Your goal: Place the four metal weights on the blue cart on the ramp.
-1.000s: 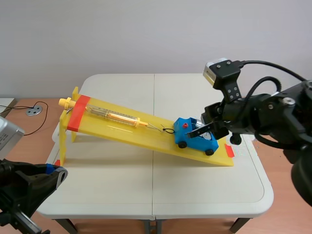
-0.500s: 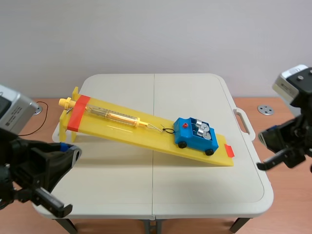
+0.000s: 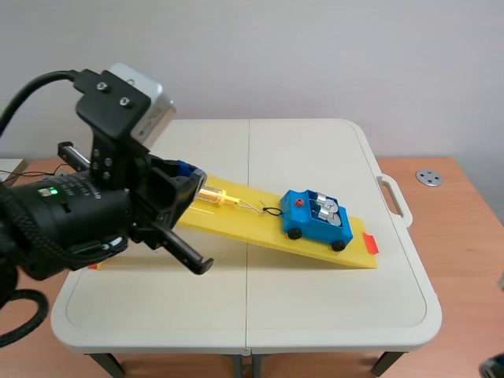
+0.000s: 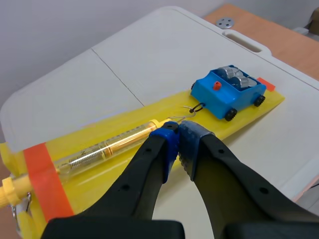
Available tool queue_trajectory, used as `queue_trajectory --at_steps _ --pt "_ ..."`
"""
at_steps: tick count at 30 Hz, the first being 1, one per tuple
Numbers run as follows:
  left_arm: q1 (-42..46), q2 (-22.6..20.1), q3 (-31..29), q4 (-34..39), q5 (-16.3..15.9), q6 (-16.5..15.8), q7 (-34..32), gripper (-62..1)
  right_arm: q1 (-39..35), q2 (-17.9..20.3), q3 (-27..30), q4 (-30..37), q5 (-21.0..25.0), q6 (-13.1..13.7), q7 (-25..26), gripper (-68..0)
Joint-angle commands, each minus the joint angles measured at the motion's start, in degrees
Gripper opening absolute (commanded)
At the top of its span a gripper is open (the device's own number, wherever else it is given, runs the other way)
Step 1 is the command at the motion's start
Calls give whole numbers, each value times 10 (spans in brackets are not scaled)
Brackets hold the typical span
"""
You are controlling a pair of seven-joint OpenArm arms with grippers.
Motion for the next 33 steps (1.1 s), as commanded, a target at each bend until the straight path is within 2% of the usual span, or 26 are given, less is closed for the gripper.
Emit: queue_trajectory --at_steps 1,5,14,33 --pt "-35 17 -2 7 -3 31 -77 -582 -12 28 10 54 32 24 45 -669" --pt "-78 26 10 -40 19 49 -78 -582 -41 25 10 54 30 37 46 -669" --pt "-131 27 11 -113 45 93 -83 -582 -51 25 10 53 24 37 45 -669" --pt "-132 27 11 -123 45 94 -88 -582 -51 25 10 53 16 37 49 -669"
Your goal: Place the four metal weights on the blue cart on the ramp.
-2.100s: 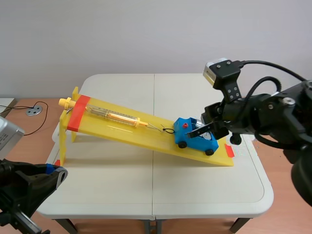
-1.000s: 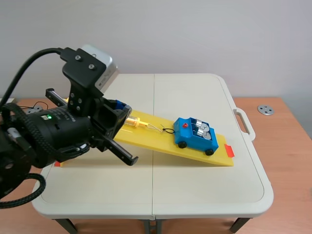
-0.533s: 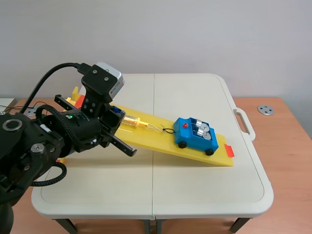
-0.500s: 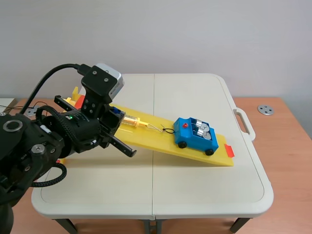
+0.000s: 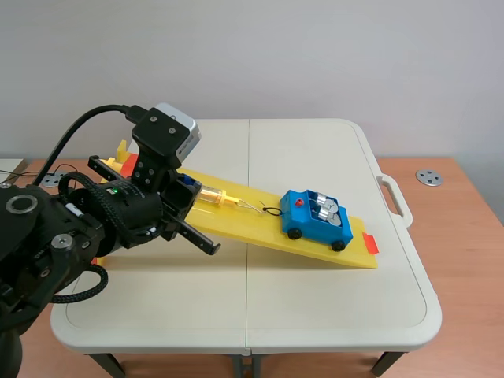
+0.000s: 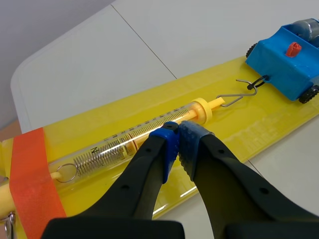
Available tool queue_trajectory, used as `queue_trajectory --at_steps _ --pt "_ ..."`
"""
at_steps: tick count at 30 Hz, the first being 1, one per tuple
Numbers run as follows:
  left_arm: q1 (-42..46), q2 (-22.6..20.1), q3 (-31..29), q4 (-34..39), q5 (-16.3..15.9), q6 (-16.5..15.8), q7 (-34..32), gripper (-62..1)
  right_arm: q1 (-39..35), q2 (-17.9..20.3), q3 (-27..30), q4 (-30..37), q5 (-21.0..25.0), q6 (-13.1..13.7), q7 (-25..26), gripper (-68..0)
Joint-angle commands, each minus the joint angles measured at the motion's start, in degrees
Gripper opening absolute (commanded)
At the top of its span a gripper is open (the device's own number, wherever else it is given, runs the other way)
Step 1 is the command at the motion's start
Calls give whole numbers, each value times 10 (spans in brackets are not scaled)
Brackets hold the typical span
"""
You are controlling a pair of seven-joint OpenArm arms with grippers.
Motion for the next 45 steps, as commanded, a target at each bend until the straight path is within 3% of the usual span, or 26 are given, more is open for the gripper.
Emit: queue_trajectory --at_steps 1,16,27,30,34,43,45 --pt "-15 11 -11 58 -14 25 -85 -582 5 25 10 53 17 20 47 -669" --pt "-9 10 -11 65 -26 24 -61 -582 20 25 10 53 17 20 63 -669" --pt "111 -36 -11 221 -102 22 25 -582 137 25 10 54 17 19 134 -668" --pt "155 -45 -12 264 -106 22 49 -575 172 25 10 54 17 19 141 -620" --pt "216 -48 -12 307 -105 23 57 -448 218 10 10 53 20 19 147 -512" --pt "315 -48 -12 351 -105 33 30 14 289 -35 8 53 37 19 166 -105" --pt "323 -48 -12 352 -105 44 31 14 291 -38 2 53 37 8 172 -27"
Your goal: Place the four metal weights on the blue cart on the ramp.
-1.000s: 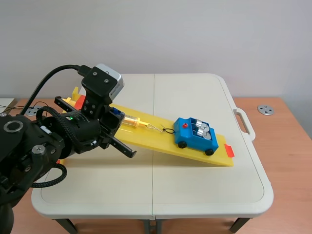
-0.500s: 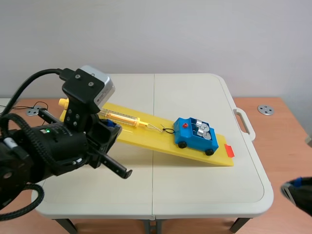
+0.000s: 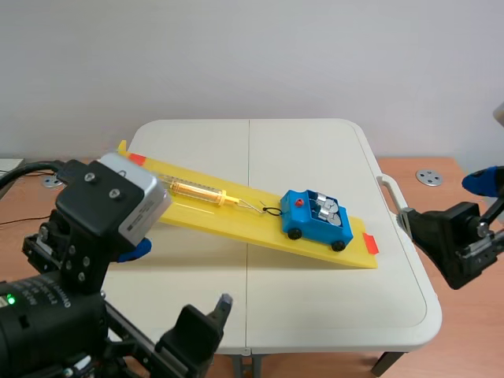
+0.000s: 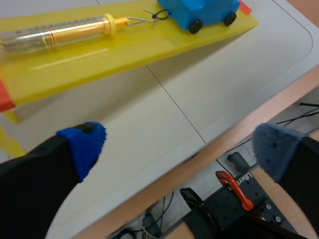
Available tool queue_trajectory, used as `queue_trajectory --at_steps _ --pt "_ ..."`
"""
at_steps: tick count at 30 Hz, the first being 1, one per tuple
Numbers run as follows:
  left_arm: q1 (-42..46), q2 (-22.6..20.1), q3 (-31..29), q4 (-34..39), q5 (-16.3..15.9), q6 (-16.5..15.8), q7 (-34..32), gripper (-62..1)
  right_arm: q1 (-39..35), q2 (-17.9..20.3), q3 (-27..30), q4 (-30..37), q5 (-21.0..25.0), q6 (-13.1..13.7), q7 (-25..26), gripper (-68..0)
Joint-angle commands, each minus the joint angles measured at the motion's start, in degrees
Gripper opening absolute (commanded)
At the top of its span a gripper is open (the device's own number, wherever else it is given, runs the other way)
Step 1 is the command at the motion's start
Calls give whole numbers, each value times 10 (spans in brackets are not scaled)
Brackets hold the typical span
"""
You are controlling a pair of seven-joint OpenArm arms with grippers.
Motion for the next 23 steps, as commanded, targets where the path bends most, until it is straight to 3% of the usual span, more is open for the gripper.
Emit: queue_trajectory --at_steps 1,13,23 --pt "3 -5 -12 55 -27 44 -71 14 11 17 -1 53 33 1 84 -14" --pt "0 -5 -12 55 -27 50 -90 14 9 17 -46 53 32 -2 76 -15" --pt "-2 -5 -12 55 -27 50 -102 14 9 17 -51 53 32 -2 74 -16"
